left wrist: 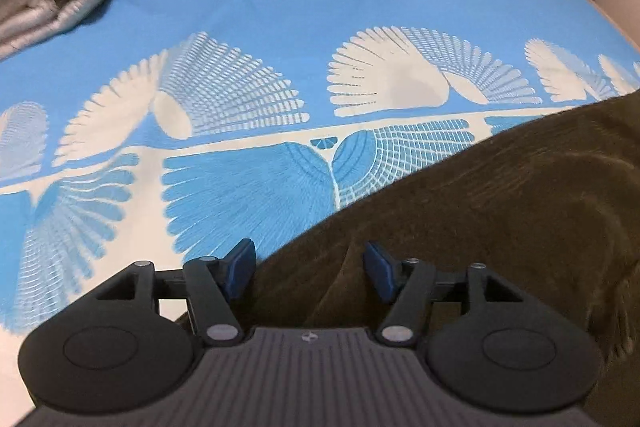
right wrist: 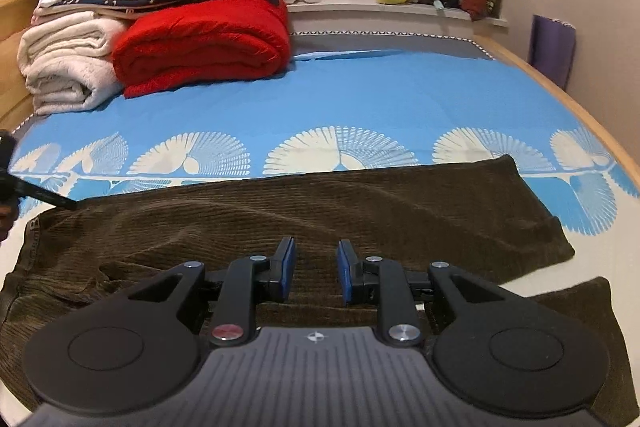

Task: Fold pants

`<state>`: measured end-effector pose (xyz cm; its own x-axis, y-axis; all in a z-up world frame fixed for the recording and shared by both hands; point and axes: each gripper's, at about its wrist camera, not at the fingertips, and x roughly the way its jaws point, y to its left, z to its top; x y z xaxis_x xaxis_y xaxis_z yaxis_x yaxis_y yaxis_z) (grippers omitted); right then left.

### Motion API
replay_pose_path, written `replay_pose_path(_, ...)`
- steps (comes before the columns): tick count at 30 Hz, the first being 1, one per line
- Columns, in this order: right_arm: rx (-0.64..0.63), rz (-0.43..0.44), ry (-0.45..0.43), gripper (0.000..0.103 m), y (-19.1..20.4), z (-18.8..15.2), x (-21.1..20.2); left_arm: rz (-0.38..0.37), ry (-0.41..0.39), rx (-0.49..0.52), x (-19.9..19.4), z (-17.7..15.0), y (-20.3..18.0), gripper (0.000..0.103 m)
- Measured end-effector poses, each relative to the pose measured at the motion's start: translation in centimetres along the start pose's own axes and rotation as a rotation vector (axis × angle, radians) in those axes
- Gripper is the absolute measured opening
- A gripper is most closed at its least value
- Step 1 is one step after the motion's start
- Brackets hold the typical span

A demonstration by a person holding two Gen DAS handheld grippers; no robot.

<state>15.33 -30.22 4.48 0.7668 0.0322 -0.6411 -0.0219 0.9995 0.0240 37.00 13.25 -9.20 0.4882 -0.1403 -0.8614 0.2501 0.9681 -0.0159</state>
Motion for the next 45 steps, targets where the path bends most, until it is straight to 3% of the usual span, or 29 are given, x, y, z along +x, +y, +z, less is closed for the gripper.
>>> replay_pose_path(4,-0.005,-0.002,0.015,0.024,-0.1,0.4,1.0,-0.022,0.045,0.012,2.2,0.3,-0.6,0.06)
replay_pose_path(6,-0.011,-0.007,0.022,0.024,-0.2,0.5,1.3,-0.059,0.03,0.037,2.0,0.1,-1.1,0.028)
replay_pose_path(9,-0.007,-0.019,0.026,0.024,-0.5,0.7,1.7,-0.008,0.001,0.143,0.1,-0.3,-3.0,0.014)
replay_pose_path(14,0.028,-0.02,0.031,0.024,-0.9,0.7,1.7,0.059,-0.104,0.257,-6.4,-3.1,-6.8,0.007)
replay_pose_path(18,0.021,-0.035,0.025,0.024,-0.7,0.0,1.0,0.091,-0.183,0.318,-13.6,-7.9,-11.0,0.005)
replay_pose_path(22,0.061,-0.042,0.025,0.024,-1.4,-1.2,-0.4,0.058,-0.214,0.371,-20.3,-14.4,-15.2,0.003)
replay_pose_path(25,0.114,-0.038,0.038,0.024,-1.9,-2.5,-1.5,0.004,-0.21,0.361,-22.8,-19.1,-16.6,0.003)
replay_pose_path(28,0.149,-0.041,0.045,0.024,-2.5,-3.9,-2.7,-0.069,-0.157,0.247,-22.1,-22.2,-15.5,0.003)
replay_pose_path(30,0.165,-0.052,0.017,0.024,-2.9,-4.5,-3.8,-0.083,-0.118,0.186,-21.4,-22.3,-15.0,0.007)
replay_pose_path(32,0.171,-0.063,-0.03,0.024,-3.5,-5.0,-5.1,-0.146,-0.087,0.06,-20.8,-22.3,-13.7,0.008)
replay_pose_path(34,0.16,-0.083,-0.057,0.024,-4.2,-5.3,-6.0,-0.144,-0.076,-0.018,-20.7,-22.3,-12.8,0.015)
replay_pose_path(39,0.218,-0.088,-0.128,0.025,-6.7,-7.1,-8.7,-0.179,-0.082,-0.09,-21.1,-22.6,-12.0,0.052)
replay_pose_path(41,0.274,-0.094,-0.068,0.028,-7.6,-8.2,-8.7,-0.202,-0.056,-0.115,-20.8,-22.7,-11.5,0.063)
replay_pose_path(45,0.35,-0.113,-0.111,0.034,-8.8,-8.6,-9.7,-0.229,0.051,-0.186,-19.0,-23.0,-10.2,0.066)
